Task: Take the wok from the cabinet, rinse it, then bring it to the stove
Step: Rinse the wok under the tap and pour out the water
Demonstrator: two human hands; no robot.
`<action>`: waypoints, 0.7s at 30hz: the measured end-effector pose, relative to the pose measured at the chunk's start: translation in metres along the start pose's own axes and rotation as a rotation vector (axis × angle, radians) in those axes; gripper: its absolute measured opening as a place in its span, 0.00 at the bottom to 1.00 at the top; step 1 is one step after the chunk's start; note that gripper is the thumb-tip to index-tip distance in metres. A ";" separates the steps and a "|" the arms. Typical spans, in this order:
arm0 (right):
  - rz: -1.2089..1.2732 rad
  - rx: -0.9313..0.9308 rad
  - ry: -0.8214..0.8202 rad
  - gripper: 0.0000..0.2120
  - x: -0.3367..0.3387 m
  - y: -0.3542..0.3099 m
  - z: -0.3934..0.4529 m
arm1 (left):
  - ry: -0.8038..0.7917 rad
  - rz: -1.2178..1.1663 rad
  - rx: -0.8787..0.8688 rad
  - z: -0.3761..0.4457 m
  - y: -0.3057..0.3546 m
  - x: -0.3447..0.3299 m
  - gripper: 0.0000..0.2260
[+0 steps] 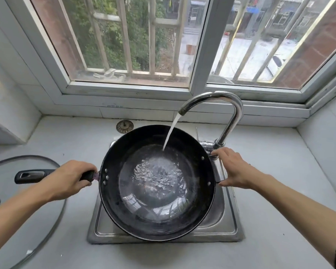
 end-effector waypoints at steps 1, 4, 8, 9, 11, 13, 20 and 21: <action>-0.007 -0.016 0.004 0.50 0.000 0.000 0.004 | 0.014 0.001 0.015 0.003 0.001 0.002 0.08; -0.079 -0.039 0.070 0.49 0.000 -0.002 0.016 | 0.052 0.011 0.043 0.015 0.002 0.007 0.09; -0.181 -0.097 0.138 0.42 0.001 0.000 0.029 | 0.134 0.006 0.059 0.033 0.007 0.012 0.10; -0.190 -0.116 0.164 0.41 0.000 0.001 0.031 | 0.154 0.017 0.064 0.037 0.007 0.012 0.10; -0.207 -0.154 0.221 0.41 -0.004 0.003 0.033 | 0.156 0.030 0.070 0.044 0.007 0.009 0.11; -0.215 -0.188 0.285 0.42 -0.011 0.003 0.030 | 0.110 0.011 0.066 0.044 0.006 -0.001 0.12; -0.162 -0.233 0.405 0.37 -0.042 -0.002 0.007 | 0.292 -0.018 0.101 0.017 0.019 -0.047 0.16; -0.127 -0.209 0.413 0.35 -0.043 -0.001 0.004 | 0.326 -0.021 0.096 0.014 0.020 -0.051 0.17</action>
Point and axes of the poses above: each hand's wrist, its own z-axis towards the middle knuckle, its own x-axis out of the back of the hand, y = z × x, the point moved 2 cm from there along z, towards the middle knuckle, and after that the axes turned 6 degrees about -y, right-handed, at the moved point
